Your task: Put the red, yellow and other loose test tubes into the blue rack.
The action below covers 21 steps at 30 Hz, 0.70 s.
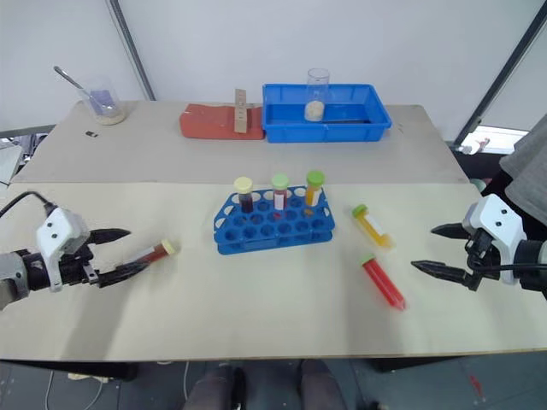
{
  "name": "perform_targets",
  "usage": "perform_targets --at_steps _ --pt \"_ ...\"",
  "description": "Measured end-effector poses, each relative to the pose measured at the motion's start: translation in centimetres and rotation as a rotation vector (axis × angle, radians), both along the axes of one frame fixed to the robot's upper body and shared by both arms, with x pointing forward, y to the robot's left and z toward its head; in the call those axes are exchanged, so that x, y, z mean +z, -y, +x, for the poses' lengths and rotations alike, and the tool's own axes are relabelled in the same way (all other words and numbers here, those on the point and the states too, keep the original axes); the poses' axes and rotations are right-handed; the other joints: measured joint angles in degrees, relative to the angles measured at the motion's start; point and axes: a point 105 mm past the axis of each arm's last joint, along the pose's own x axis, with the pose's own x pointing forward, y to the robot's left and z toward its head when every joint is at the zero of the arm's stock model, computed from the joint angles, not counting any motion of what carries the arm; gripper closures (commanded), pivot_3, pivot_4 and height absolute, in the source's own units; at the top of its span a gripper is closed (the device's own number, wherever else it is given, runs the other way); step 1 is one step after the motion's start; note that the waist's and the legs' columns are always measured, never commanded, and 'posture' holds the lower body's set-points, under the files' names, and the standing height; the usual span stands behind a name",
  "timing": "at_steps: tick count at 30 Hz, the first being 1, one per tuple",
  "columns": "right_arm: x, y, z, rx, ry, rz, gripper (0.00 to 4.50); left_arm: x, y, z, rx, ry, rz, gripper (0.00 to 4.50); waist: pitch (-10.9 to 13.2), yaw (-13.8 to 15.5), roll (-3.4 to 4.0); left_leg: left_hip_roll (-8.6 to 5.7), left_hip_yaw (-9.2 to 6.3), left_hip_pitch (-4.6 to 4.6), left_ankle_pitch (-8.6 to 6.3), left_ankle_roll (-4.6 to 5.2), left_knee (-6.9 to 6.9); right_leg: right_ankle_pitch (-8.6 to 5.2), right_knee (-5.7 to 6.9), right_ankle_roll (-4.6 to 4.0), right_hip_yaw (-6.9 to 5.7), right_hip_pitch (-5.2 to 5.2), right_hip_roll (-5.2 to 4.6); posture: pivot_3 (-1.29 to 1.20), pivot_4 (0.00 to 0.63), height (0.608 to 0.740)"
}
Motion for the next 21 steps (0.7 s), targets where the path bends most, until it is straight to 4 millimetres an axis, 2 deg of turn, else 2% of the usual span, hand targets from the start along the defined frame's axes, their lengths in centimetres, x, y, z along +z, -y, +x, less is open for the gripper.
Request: perform_targets --at_steps 2,6,10,15,21 --pt "0.2 -0.6 1.3 -0.005 0.004 -0.04 0.18 0.8 3.0 -0.6 -0.117 0.01 -0.005 0.01 0.0 -0.2 0.01 -0.01 0.0 0.0 0.0 0.0 0.0 0.01 0.02 0.02 0.0 -0.02 0.0 0.0 0.15 0.74" --pt "0.9 -2.1 3.7 -0.021 -0.02 -0.056 0.18 0.8 5.9 -1.2 -0.232 -0.004 0.024 0.01 0.0 -0.5 0.03 0.0 -0.04 0.08 0.01 0.01 -0.02 -0.03 0.11 -0.05 0.01 -0.01 0.11 0.0 0.15 0.74" --pt "0.9 -3.5 6.0 -0.058 -0.067 -0.037 0.18 1.5 7.4 -0.8 -0.274 0.02 0.018 0.01 0.0 -0.5 0.03 -0.01 -0.08 -0.02 0.01 0.02 0.0 -0.01 0.08 -0.04 0.02 -0.03 0.14 0.0 0.15 0.74" --pt "-0.8 -5.0 10.4 -0.144 -0.18 -0.028 0.18 1.1 8.5 -0.8 -0.31 0.011 0.022 0.01 0.0 -1.1 0.03 -0.05 -0.09 -0.14 0.01 0.02 0.02 0.25 -0.06 0.21 0.05 -0.04 0.13 0.0 0.15 0.74" --pt "-2.5 -4.9 13.3 -0.252 -0.239 -0.043 0.18 0.6 8.7 -0.7 -0.313 0.001 0.023 0.01 0.0 -1.2 0.04 -0.08 -0.15 -0.2 0.01 0.02 -0.01 0.41 -0.08 0.09 0.03 -0.03 0.13 0.0 0.15 0.74"
